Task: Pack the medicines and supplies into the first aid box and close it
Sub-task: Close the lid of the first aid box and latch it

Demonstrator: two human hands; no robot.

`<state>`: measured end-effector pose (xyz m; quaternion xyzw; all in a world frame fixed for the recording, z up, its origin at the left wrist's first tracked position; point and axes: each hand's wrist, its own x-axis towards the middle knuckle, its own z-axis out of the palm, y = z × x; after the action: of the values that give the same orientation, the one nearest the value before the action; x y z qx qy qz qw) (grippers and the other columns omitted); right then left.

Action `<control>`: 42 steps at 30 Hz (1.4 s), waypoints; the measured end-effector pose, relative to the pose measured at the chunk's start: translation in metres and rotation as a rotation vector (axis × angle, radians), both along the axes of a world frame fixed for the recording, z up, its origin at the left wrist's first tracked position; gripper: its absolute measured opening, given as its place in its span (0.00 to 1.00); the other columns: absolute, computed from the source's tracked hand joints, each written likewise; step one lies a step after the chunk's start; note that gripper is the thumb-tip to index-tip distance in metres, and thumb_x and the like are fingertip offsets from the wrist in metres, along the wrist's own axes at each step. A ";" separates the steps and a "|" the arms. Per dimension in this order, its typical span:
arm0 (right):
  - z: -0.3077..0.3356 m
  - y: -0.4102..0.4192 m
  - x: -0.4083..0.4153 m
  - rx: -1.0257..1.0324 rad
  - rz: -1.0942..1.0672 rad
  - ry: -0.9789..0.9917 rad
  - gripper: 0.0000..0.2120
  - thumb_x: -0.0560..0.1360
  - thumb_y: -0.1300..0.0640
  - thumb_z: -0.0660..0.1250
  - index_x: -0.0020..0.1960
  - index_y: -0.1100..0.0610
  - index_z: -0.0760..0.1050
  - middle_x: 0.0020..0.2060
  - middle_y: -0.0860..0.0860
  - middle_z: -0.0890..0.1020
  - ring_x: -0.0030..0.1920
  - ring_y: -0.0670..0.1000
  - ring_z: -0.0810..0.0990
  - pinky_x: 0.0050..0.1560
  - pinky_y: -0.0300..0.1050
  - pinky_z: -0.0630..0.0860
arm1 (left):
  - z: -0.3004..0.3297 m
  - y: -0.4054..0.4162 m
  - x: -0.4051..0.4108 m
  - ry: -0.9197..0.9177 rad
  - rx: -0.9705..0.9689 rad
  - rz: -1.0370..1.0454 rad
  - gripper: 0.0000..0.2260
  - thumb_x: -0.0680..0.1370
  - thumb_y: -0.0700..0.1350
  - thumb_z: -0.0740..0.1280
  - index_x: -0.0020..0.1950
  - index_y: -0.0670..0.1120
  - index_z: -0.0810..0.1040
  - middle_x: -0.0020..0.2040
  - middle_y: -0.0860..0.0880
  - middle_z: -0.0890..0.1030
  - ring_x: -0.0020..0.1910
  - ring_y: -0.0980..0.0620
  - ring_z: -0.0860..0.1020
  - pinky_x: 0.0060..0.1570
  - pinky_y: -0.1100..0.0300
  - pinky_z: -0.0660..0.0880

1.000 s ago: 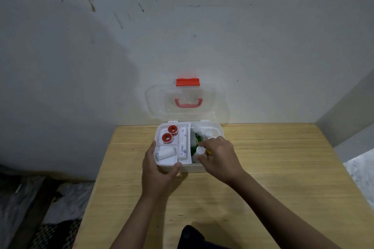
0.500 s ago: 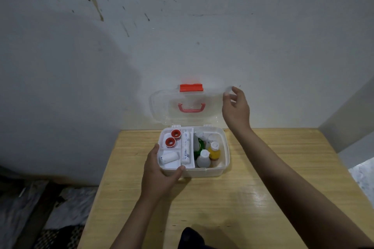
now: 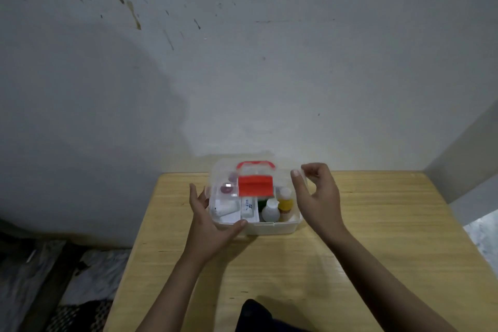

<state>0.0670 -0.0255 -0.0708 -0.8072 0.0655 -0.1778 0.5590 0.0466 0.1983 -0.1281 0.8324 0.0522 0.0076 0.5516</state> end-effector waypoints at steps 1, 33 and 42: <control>-0.007 0.001 -0.007 -0.001 -0.004 0.017 0.11 0.74 0.49 0.67 0.53 0.51 0.72 0.52 0.49 0.79 0.56 0.48 0.77 0.57 0.49 0.76 | 0.000 0.000 -0.002 -0.008 -0.023 0.008 0.61 0.60 0.58 0.77 0.74 0.59 0.32 0.77 0.49 0.56 0.70 0.59 0.61 0.63 0.62 0.65; -0.078 0.023 -0.033 -0.526 0.178 -0.030 0.34 0.68 0.36 0.67 0.71 0.42 0.61 0.75 0.57 0.53 0.75 0.62 0.51 0.67 0.61 0.63 | -0.013 -0.013 -0.002 -0.192 0.033 0.127 0.22 0.70 0.63 0.65 0.63 0.73 0.64 0.71 0.52 0.67 0.70 0.50 0.66 0.59 0.43 0.75; -0.085 0.020 -0.021 -0.544 0.178 -0.041 0.33 0.68 0.41 0.71 0.69 0.41 0.63 0.74 0.61 0.54 0.75 0.63 0.51 0.67 0.54 0.59 | -0.014 -0.013 0.006 -0.207 0.030 0.114 0.23 0.75 0.51 0.69 0.63 0.72 0.64 0.71 0.51 0.67 0.71 0.51 0.65 0.62 0.45 0.74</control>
<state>0.0456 -0.0057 -0.1557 -0.9264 -0.0669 -0.1553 0.3365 0.0529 0.1852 -0.1416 0.8310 0.0420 0.1254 0.5403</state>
